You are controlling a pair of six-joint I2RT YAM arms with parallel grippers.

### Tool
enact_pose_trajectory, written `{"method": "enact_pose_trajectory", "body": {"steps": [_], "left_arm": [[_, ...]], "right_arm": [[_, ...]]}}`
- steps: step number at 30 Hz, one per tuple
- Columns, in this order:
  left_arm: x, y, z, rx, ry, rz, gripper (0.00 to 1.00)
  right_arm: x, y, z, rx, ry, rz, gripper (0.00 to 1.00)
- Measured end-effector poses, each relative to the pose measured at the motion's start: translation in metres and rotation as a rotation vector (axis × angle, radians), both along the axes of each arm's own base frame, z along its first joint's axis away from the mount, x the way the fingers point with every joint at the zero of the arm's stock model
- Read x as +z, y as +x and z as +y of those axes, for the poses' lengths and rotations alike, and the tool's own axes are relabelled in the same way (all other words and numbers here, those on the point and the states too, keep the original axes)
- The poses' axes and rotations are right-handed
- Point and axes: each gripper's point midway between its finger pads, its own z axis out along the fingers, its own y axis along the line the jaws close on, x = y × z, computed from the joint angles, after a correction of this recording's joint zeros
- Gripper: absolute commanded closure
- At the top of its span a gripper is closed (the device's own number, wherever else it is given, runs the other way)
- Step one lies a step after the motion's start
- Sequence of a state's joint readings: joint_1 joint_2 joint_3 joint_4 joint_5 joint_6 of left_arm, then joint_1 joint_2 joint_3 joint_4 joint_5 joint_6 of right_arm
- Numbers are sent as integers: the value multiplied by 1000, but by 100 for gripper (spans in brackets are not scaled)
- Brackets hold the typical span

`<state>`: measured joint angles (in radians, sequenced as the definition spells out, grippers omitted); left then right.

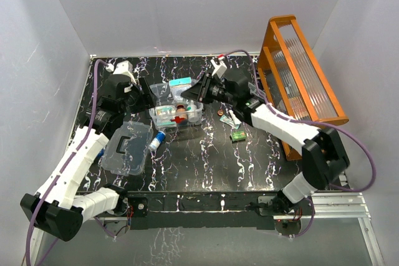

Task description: Organize the medicine kit

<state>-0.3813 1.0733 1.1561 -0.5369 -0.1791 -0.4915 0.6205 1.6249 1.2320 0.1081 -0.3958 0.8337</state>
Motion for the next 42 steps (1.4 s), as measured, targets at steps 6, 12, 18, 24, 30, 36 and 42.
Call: {"method": "enact_pose_trajectory", "body": {"steps": [6,12,18,24,30,36,42], "left_arm": [[5,-2,16,50,57,-27,37],[5,-2,20,65,71,-32,36],[5,-3,21,63,76,-33,36],[4,-3,21,61,79,-32,35],[3,-3,21,59,83,-30,35],[3,-3,22,57,87,-29,34],[3,-3,22,55,89,-29,34]], "right_arm": [[-50,31,29,-15,-146,82,95],[-103,33,58,6,-270,170,95],[-131,37,86,18,-344,206,94],[-150,34,96,11,-402,232,92],[-158,35,95,-18,-435,242,87],[-167,38,99,-19,-446,250,75],[-173,31,94,-6,-485,273,56]]}}
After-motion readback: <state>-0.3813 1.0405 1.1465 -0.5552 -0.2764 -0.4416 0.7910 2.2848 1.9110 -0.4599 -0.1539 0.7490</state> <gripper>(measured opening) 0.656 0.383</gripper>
